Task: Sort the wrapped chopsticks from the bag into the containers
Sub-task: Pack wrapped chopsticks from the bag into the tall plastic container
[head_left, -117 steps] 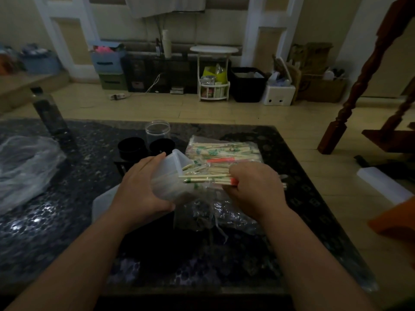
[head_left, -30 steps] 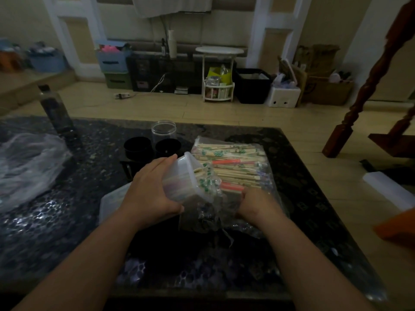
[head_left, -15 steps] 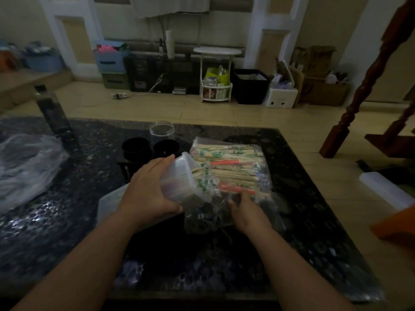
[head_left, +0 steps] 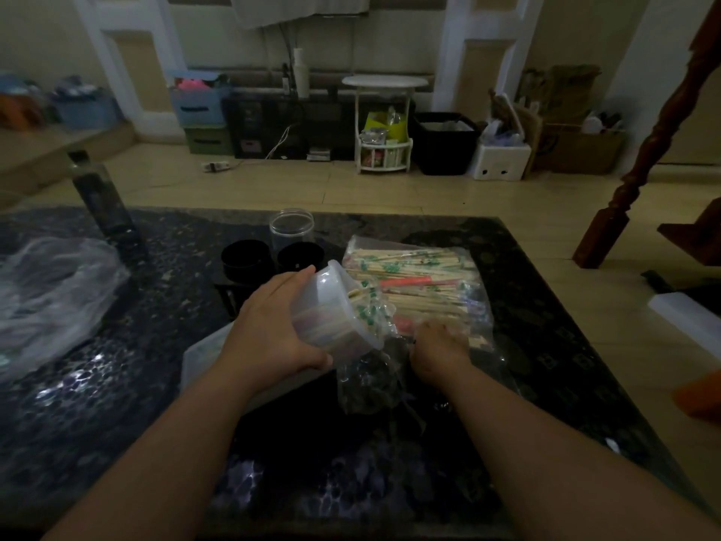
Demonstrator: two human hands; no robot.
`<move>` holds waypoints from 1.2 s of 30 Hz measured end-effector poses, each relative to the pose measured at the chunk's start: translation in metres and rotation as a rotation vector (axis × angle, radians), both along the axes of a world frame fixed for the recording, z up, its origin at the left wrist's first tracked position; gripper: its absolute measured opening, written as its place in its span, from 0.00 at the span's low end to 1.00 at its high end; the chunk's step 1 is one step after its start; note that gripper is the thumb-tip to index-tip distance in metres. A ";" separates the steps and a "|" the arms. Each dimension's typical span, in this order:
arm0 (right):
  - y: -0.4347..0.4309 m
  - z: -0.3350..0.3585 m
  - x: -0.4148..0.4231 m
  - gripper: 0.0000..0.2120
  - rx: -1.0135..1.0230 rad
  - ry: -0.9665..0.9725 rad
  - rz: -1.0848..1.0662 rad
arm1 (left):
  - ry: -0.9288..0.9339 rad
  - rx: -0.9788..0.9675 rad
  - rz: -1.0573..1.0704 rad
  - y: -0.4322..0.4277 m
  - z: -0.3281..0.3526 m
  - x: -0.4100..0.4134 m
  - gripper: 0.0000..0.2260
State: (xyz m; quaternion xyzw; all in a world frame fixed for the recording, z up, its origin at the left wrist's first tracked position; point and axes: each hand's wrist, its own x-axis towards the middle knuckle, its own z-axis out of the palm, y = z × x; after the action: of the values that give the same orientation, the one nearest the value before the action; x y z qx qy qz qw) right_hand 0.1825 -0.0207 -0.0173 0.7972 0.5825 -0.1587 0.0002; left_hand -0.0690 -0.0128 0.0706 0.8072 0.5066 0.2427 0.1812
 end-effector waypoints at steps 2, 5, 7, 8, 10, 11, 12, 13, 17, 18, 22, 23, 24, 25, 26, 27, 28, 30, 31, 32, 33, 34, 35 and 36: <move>0.004 0.001 0.001 0.18 -0.001 -0.015 -0.006 | -0.003 -0.004 -0.001 0.001 -0.001 0.000 0.55; 0.005 0.002 0.001 0.15 -0.034 -0.011 -0.012 | -0.015 -0.006 -0.002 0.002 -0.001 -0.001 0.55; 0.005 0.004 -0.002 0.16 -0.032 -0.010 0.013 | -0.023 -0.008 -0.005 0.002 0.000 -0.001 0.55; 0.004 0.003 -0.002 0.18 -0.037 -0.006 0.036 | -0.025 -0.008 -0.007 0.002 0.000 -0.001 0.55; 0.001 0.005 -0.005 0.21 -0.050 -0.002 0.082 | -0.027 -0.012 -0.007 0.002 0.000 -0.002 0.55; -0.002 0.007 -0.006 0.21 -0.047 0.005 0.095 | -0.025 -0.013 -0.005 0.001 0.000 -0.002 0.55; -0.005 0.007 -0.006 0.21 -0.028 0.020 0.101 | -0.024 -0.012 -0.004 0.001 0.000 -0.002 0.55; -0.009 0.010 -0.007 0.22 -0.020 0.037 0.085 | -0.024 -0.012 -0.004 0.001 0.000 -0.002 0.55; -0.030 0.019 -0.010 0.27 -0.039 0.062 0.052 | -0.020 -0.012 -0.010 -0.001 0.000 -0.002 0.55; -0.035 0.020 -0.010 0.23 -0.021 0.061 0.049 | -0.018 -0.016 -0.010 -0.002 0.000 -0.001 0.55; -0.057 0.036 -0.016 0.16 -0.003 0.032 0.050 | -0.009 -0.018 -0.012 -0.005 0.001 -0.002 0.56; -0.061 0.040 -0.017 0.15 -0.015 0.015 0.066 | -0.009 -0.014 -0.016 -0.007 0.000 -0.002 0.56; -0.065 0.047 -0.018 0.16 -0.018 -0.008 0.090 | -0.010 -0.013 -0.020 -0.008 0.000 -0.003 0.56; -0.069 0.054 -0.019 0.17 -0.021 -0.033 0.110 | -0.014 -0.015 -0.023 -0.010 0.000 -0.004 0.56; -0.073 0.060 -0.019 0.17 -0.011 -0.055 0.129 | -0.019 -0.017 -0.026 -0.011 0.000 -0.005 0.56; -0.077 0.065 -0.020 0.17 0.002 -0.067 0.141 | -0.026 -0.018 -0.027 -0.012 0.000 -0.006 0.56; -0.081 0.069 -0.020 0.17 0.024 -0.073 0.145 | -0.032 -0.016 -0.024 -0.012 0.000 -0.006 0.56; -0.091 0.078 -0.022 0.17 0.078 -0.059 0.161 | -0.037 -0.010 -0.013 -0.012 0.002 -0.006 0.56; -0.095 0.082 -0.023 0.17 0.110 -0.055 0.169 | -0.040 -0.008 -0.009 -0.012 0.002 -0.006 0.56; -0.099 0.086 -0.023 0.17 0.142 -0.060 0.178 | -0.041 -0.006 -0.011 -0.012 0.002 -0.005 0.56; -0.101 0.090 -0.023 0.16 0.172 -0.064 0.190 | -0.036 -0.002 -0.015 -0.012 0.002 -0.005 0.55; -0.102 0.095 -0.023 0.15 0.202 -0.065 0.201 | -0.022 0.004 -0.019 -0.011 0.002 -0.004 0.55; -0.103 0.100 -0.023 0.15 0.234 -0.071 0.215 | -0.004 0.011 -0.020 -0.011 0.001 -0.003 0.56; -0.102 0.104 -0.022 0.14 0.279 -0.084 0.230 | 0.009 0.014 -0.018 -0.011 0.001 -0.003 0.56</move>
State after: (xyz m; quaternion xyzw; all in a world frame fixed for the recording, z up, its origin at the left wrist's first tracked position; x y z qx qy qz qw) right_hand 0.1608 -0.1230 0.0871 0.7237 0.6855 -0.0419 -0.0681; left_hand -0.0717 -0.0236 0.0718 0.8140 0.4986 0.2410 0.1754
